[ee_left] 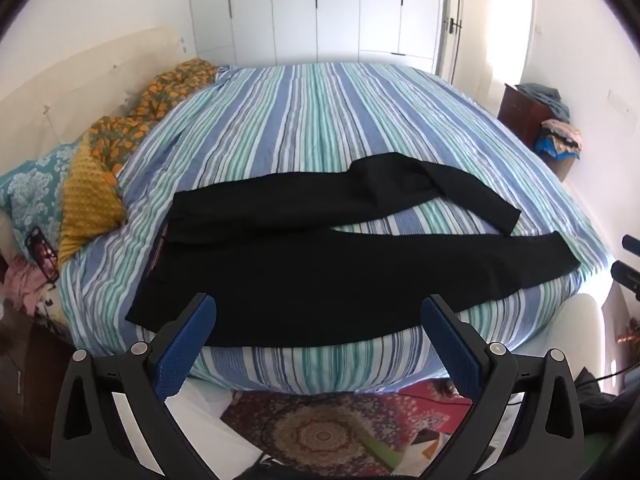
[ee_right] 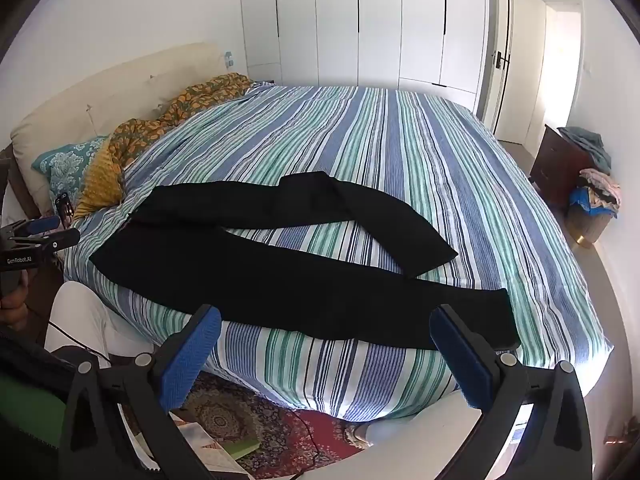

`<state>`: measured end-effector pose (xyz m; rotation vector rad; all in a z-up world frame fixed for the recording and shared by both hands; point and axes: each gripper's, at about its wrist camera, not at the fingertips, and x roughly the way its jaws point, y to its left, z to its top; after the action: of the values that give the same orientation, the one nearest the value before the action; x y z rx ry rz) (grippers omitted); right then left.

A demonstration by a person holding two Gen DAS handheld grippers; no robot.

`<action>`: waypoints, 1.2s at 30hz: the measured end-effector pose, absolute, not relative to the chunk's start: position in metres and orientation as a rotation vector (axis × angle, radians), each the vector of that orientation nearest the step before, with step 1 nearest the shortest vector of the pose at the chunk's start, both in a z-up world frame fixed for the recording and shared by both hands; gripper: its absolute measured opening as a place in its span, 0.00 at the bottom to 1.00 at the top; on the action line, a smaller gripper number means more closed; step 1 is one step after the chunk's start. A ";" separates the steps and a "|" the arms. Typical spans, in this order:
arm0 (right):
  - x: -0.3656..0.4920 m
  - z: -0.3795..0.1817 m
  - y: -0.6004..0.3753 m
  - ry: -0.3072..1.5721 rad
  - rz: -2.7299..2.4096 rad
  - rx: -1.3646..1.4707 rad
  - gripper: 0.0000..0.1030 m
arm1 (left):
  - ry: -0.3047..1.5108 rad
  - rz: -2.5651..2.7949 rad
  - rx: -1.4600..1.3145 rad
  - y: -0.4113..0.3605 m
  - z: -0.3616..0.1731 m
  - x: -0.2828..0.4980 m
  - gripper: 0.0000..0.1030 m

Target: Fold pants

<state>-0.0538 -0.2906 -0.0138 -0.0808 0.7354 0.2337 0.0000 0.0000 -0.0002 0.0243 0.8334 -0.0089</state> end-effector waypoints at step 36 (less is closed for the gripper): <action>-0.053 -0.021 -0.294 0.744 0.216 -0.075 1.00 | 0.808 -0.005 0.012 0.002 0.001 -0.001 0.99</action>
<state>-0.0533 -0.2935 -0.0211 -0.0747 0.7442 0.2161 -0.0015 0.0020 0.0015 0.0123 0.8075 -0.0049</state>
